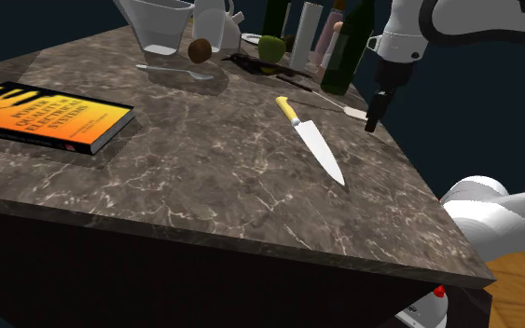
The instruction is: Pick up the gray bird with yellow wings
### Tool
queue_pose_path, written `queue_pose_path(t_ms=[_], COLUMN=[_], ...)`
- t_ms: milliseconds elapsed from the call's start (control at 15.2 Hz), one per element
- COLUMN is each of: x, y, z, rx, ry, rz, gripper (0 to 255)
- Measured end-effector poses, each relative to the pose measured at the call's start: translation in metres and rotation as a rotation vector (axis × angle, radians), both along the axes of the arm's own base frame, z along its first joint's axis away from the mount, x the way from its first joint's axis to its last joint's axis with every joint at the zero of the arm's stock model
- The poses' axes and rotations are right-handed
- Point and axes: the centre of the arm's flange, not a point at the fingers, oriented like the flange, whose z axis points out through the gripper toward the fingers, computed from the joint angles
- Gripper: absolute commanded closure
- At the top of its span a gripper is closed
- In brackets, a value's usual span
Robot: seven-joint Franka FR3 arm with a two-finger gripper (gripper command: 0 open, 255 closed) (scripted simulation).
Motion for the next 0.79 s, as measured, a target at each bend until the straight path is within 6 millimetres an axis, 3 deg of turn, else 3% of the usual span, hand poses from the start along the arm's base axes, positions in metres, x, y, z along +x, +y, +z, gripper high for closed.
queue_pose_path(t_ms=[66,264,792], x=[0.000,0.025,0.121], y=[0.000,-0.002,-0.011], z=[0.000,0.003,0.017], rx=[0.000,0.019,0.091], ry=[0.000,-0.009,-0.043], rz=[0.000,0.032,0.152], gripper=[0,0,0])
